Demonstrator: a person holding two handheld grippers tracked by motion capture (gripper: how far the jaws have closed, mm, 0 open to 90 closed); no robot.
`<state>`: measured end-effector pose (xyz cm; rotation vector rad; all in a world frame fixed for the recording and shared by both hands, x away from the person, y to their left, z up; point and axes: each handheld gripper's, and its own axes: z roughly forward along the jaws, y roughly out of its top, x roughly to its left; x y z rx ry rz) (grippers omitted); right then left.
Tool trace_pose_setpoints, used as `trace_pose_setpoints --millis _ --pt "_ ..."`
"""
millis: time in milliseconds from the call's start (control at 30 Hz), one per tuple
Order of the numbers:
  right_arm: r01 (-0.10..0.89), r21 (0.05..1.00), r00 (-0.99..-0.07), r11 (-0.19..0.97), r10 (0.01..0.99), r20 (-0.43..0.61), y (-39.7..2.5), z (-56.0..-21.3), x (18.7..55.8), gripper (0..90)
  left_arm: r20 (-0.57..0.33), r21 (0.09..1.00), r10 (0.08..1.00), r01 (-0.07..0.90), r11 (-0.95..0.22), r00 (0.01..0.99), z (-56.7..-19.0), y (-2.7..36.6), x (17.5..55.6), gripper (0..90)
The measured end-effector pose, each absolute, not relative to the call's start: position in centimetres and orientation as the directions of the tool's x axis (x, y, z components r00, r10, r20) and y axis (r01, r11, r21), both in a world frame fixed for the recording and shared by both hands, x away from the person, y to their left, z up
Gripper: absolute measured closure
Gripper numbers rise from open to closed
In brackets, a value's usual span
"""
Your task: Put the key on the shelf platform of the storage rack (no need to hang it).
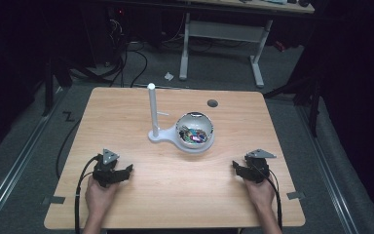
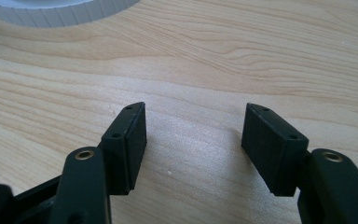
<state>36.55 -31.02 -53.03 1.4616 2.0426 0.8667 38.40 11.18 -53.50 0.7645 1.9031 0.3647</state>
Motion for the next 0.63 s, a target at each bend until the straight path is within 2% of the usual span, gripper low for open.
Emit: trace_pose_setpoints --millis 633 --pt "0.649 0.728 -0.305 0.221 0.952 -0.017 -31.03 -53.04 36.52 38.2 -0.702 0.555 0.649 0.344 0.757 -0.295 -53.49 11.18 38.42 28.3"
